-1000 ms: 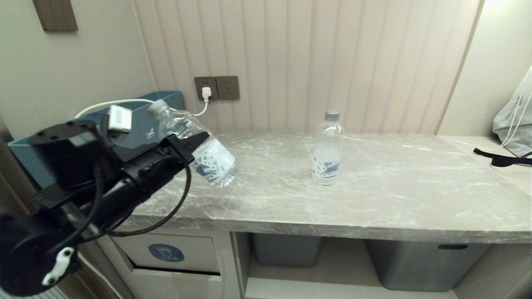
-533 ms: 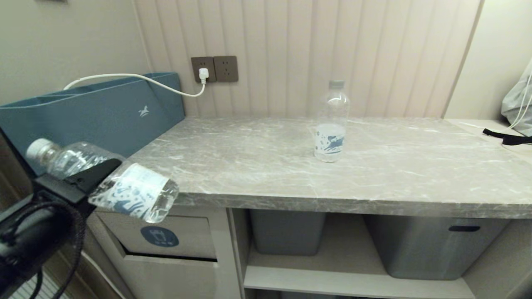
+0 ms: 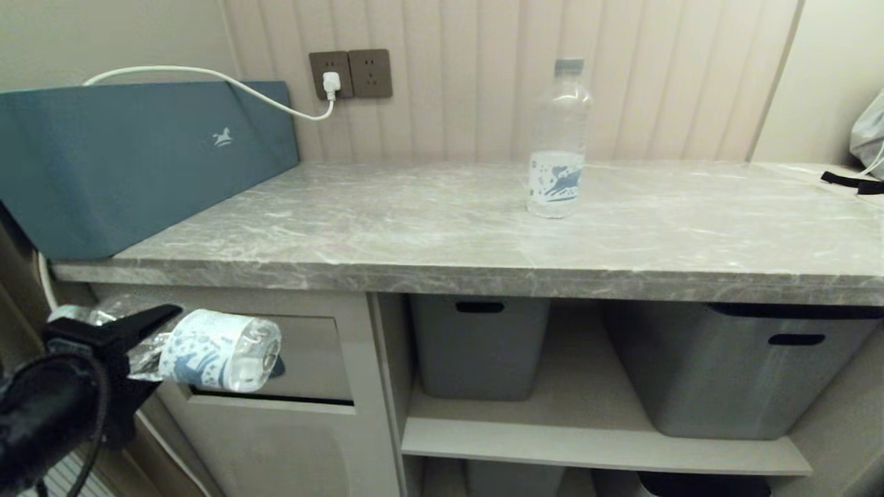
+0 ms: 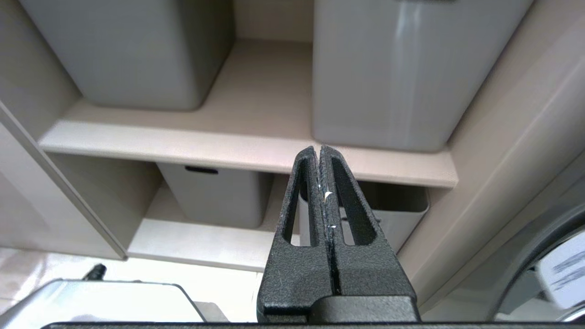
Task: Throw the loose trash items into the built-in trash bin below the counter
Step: Put the garbage in the trash can
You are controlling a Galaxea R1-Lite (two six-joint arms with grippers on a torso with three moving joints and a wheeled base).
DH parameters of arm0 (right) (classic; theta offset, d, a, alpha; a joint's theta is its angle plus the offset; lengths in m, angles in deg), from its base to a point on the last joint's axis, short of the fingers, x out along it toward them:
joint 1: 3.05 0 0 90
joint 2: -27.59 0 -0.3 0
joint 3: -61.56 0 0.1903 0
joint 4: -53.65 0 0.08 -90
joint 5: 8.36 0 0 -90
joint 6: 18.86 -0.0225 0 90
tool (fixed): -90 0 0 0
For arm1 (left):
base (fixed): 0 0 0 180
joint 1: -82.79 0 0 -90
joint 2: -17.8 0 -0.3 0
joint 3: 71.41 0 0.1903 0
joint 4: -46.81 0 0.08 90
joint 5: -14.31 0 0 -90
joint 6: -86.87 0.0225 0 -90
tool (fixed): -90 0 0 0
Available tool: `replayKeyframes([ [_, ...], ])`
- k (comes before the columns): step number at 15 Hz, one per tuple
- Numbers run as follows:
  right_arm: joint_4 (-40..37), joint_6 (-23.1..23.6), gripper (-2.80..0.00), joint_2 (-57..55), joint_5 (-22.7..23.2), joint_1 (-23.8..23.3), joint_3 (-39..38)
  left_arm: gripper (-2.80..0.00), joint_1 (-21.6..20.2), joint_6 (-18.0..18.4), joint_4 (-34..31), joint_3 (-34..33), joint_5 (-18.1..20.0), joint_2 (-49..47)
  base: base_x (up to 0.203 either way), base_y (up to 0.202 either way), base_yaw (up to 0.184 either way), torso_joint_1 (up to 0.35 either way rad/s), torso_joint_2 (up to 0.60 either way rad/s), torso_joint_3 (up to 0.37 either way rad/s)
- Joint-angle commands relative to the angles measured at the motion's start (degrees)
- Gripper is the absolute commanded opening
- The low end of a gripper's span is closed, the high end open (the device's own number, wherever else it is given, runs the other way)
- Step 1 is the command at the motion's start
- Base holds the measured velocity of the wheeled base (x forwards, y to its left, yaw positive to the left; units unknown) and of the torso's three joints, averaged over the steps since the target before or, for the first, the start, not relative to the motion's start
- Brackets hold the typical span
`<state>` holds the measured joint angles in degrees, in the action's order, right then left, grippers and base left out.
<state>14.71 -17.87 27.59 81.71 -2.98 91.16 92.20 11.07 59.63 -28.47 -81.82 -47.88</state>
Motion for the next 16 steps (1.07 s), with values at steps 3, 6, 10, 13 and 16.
replayKeyframes([
  [3,-0.08,-0.02,-2.8,0.0,0.01,0.01,0.01,-2.8,-7.53,-3.54,5.47,2.71,5.9,-14.23,0.0,0.0,0.0,-0.142,0.46,0.306],
  [6,-0.08,-0.02,-2.8,0.0,0.01,0.01,0.01,-2.8,-8.09,-4.49,8.68,-0.05,7.15,-15.53,0.0,0.0,0.0,-0.112,0.39,0.282],
  [10,-0.08,-0.02,-2.8,0.0,0.01,0.01,0.01,-2.8,-8.09,-5.11,13.65,-0.46,7.75,-22.05,0.0,0.0,0.0,-0.018,0.09,0.068],
  [13,-0.08,-0.38,-2.8,0.0,0.01,0.01,-0.08,-2.8,-8.17,-4.79,19.94,0.34,7.69,-29.97,0.0,0.0,0.0,0.0,0.0,0.0],
  [16,-0.08,-0.46,-2.8,0.0,-0.07,0.01,-0.08,-2.8,-9.86,-4.57,27.02,1.18,7.69,-38.18,0.0,0.0,0.0,0.0,0.0,0.0],
])
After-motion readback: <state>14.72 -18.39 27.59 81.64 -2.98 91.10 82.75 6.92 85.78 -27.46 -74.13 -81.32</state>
